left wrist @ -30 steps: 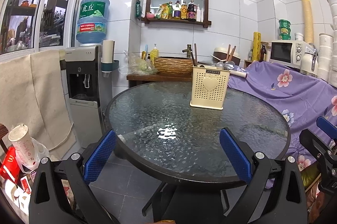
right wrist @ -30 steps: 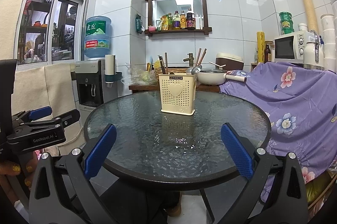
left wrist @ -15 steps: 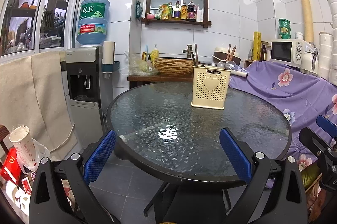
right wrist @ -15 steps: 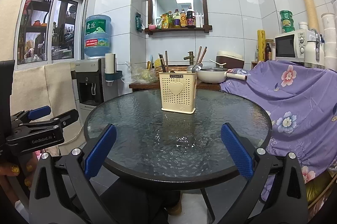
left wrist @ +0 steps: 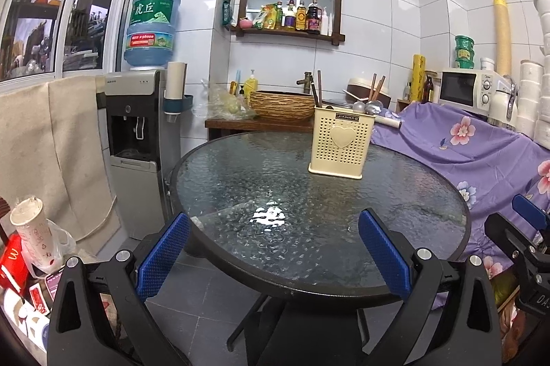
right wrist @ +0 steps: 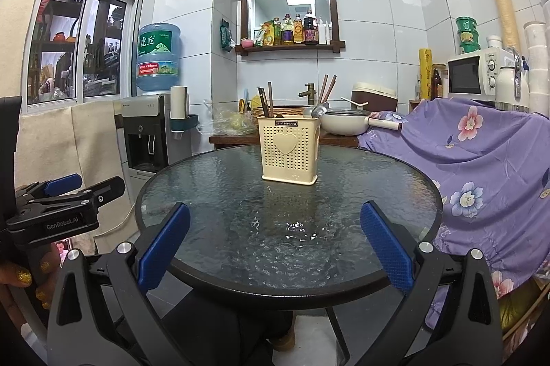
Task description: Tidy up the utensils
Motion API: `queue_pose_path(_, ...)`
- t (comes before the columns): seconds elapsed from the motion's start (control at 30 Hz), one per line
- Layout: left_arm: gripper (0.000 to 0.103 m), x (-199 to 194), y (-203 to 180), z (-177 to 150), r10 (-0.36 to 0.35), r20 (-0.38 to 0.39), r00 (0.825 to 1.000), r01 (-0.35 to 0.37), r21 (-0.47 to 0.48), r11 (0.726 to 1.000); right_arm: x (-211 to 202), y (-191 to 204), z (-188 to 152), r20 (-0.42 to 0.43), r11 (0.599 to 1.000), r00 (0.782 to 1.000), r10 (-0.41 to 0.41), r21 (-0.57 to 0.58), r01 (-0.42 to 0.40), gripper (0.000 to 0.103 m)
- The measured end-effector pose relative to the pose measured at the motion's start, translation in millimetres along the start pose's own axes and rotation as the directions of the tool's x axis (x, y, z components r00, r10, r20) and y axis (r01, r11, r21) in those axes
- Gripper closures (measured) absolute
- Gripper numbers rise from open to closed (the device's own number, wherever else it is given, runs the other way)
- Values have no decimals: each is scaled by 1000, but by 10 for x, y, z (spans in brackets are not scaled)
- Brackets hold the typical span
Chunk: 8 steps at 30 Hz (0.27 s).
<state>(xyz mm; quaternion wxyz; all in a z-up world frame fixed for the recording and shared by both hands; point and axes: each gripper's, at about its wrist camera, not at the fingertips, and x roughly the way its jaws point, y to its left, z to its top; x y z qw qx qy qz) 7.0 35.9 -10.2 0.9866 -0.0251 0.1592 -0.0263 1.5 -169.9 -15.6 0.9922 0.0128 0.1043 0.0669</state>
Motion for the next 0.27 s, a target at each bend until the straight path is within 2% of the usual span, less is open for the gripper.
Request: queue_pose_path(0.27, 6, -21, 22, 24, 13, -2, 1000, -13, 8, 1000, 20, -13, -22, -2, 1000, 1000, -2, 7, 2, 6)
